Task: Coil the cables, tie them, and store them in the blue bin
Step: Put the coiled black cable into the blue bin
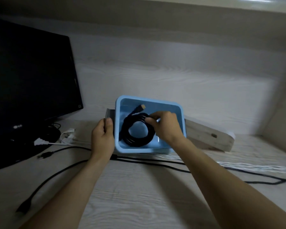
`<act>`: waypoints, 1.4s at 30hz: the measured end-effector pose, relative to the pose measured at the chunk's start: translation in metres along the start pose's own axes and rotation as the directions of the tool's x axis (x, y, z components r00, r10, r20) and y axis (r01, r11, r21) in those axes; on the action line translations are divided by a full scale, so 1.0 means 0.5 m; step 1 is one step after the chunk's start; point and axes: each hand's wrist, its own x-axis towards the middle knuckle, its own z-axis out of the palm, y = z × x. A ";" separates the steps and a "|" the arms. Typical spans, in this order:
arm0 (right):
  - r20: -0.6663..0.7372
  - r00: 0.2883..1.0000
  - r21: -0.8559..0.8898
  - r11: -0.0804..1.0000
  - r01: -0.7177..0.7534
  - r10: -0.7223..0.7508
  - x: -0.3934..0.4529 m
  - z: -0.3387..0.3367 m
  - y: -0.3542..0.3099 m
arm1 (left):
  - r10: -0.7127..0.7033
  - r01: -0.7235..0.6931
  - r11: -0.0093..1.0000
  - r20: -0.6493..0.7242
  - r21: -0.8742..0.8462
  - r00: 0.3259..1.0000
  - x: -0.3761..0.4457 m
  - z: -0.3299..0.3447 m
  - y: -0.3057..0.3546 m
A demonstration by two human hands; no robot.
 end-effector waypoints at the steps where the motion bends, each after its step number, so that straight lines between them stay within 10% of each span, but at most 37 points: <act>1: 0.020 0.999 0.033 0.998 -0.045 0.044 0.019 0.000 -0.012 | -0.015 0.015 1.000 0.005 0.001 1.000 0.000 -0.001 -0.003; 12: 0.478 0.878 -0.114 0.993 0.017 0.040 -0.036 -0.029 -0.003 | -0.267 0.256 0.959 -0.080 -0.123 0.960 0.012 -0.003 -0.002; 25: -0.208 0.941 -0.187 0.956 0.228 -0.265 -0.084 0.065 0.078 | -0.376 0.375 0.926 0.160 0.038 0.913 -0.028 0.018 0.012; 37: -0.089 0.949 0.043 0.951 0.307 -0.302 -0.099 0.052 0.065 | -0.442 0.407 0.875 -0.090 -0.262 0.892 -0.029 0.042 0.043; 42: -0.321 0.863 0.028 0.907 0.421 -0.391 -0.089 0.028 0.052 | -0.548 0.472 0.802 -0.138 -0.365 0.825 0.033 0.028 0.088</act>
